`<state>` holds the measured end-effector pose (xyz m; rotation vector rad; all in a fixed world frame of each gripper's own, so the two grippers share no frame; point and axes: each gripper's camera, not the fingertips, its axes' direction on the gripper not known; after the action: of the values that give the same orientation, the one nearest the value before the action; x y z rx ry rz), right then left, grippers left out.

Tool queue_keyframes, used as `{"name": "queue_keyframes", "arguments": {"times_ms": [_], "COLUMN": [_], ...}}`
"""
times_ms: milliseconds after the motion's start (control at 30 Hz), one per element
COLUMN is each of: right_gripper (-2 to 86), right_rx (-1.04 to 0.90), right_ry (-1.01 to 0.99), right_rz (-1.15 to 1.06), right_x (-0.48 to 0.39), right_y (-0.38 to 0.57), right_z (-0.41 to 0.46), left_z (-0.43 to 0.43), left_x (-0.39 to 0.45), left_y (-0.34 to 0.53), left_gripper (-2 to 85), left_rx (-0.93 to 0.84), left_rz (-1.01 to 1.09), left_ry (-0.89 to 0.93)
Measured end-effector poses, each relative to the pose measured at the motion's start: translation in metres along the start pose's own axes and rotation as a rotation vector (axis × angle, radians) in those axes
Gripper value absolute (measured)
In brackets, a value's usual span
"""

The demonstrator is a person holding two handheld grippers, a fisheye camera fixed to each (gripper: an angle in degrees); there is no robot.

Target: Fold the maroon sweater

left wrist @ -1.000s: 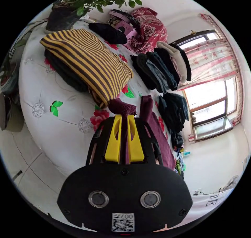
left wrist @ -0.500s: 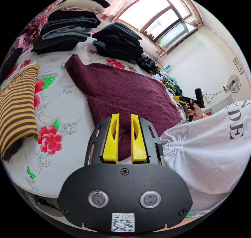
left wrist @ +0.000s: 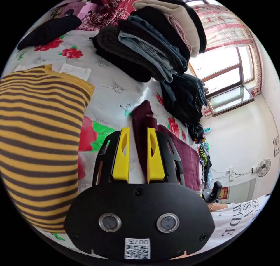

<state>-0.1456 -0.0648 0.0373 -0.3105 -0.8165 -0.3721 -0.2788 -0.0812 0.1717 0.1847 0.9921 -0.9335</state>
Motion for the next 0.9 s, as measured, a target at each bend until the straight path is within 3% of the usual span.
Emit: {"name": "queue_keyframes", "arguments": {"times_ms": [233, 333, 400, 533, 633, 800, 900], "right_gripper": [5.1, 4.6, 4.3, 3.5, 3.1, 3.0, 3.4], "right_rx": [0.093, 0.139, 0.165, 0.203, 0.224, 0.230, 0.254], "right_ry": [-0.072, -0.090, -0.110, -0.108, -0.123, -0.141, -0.123], "right_rz": [0.152, 0.216, 0.250, 0.279, 0.299, 0.319, 0.325], "right_x": [0.031, 0.048, 0.057, 0.066, 0.070, 0.073, 0.073], "right_y": [0.012, 0.017, 0.021, 0.029, 0.037, 0.044, 0.049], "right_z": [-0.027, -0.035, -0.039, -0.049, -0.049, -0.048, -0.053], "left_z": [0.069, 0.095, 0.087, 0.015, -0.013, -0.007, 0.026], "left_x": [0.007, 0.017, 0.016, 0.016, 0.034, 0.095, 0.162], "left_y": [-0.066, -0.062, -0.056, 0.001, 0.036, 0.059, 0.079], "left_gripper": [8.8, 4.9, 3.5, 2.5, 2.9, 3.8, 6.1], "left_rx": [-0.120, -0.196, -0.132, 0.221, 0.317, 0.384, 0.337], "left_rz": [0.143, 0.175, 0.100, -0.181, -0.206, 0.001, 0.340], "left_ry": [-0.019, -0.044, -0.059, -0.219, -0.323, -0.384, -0.299]}}
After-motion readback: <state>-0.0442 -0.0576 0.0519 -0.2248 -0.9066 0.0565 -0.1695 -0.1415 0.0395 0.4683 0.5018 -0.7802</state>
